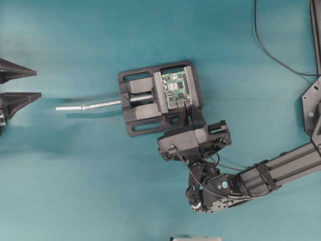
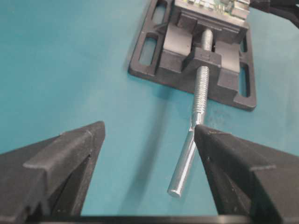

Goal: Insert the USB into the fixed PCB.
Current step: 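Push the USB plug into the port with the right gripper, then open the right gripper to release the inserted plug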

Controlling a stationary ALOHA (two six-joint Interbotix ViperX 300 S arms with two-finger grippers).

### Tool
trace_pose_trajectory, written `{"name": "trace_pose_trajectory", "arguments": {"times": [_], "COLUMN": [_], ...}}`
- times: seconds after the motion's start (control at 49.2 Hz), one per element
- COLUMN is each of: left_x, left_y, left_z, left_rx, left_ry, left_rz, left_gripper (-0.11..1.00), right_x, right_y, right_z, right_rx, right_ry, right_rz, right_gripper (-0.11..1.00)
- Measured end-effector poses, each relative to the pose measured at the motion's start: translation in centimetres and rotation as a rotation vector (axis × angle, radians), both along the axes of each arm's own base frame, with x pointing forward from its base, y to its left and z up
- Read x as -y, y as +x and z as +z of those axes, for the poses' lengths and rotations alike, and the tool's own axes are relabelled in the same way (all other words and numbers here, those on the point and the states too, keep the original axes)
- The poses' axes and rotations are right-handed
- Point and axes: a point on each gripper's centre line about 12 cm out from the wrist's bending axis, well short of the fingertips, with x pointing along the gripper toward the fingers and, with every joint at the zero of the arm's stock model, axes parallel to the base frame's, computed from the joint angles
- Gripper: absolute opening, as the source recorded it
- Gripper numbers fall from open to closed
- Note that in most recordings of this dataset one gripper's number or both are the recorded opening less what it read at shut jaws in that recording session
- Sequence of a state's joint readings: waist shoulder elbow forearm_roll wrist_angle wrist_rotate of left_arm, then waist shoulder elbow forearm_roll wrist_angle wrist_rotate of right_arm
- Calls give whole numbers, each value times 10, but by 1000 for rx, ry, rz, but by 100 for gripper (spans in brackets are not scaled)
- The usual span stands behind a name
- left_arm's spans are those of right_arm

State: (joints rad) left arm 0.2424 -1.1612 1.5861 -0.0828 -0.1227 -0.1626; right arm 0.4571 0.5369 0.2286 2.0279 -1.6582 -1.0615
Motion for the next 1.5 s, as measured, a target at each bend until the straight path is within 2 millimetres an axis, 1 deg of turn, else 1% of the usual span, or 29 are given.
{"name": "trace_pose_trajectory", "arguments": {"times": [0.386, 0.712, 1.159, 1.2, 1.281, 1.342, 1.383, 1.505], "left_x": [0, 0, 0, 0, 0, 0, 0, 0], "left_y": [0, 0, 0, 0, 0, 0, 0, 0], "left_z": [-1, -1, 0, 0, 0, -1, 0, -1], "left_rx": [-1, -1, 3, 0, 2, -1, 0, -1], "left_ry": [-2, 0, -1, -1, -1, -2, 0, -2], "left_rz": [-1, 0, 1, 0, 0, 0, 0, 0], "left_gripper": [93, 93, 93, 93, 93, 93, 93, 93], "right_x": [-1, -8, -9, -10, -11, -14, -17, -23], "right_y": [-2, -4, -4, -4, -4, -4, -5, -5], "right_z": [1, 0, 0, 0, 0, 0, 1, 1], "right_rx": [-3, -4, 6, 10, 15, 19, 24, 23], "right_ry": [18, 22, 24, 26, 34, 41, 42, 45], "right_rz": [-18, -1, 0, 0, -8, -5, 0, 12], "right_gripper": [21, 21, 21, 22, 33, 40, 42, 41]}}
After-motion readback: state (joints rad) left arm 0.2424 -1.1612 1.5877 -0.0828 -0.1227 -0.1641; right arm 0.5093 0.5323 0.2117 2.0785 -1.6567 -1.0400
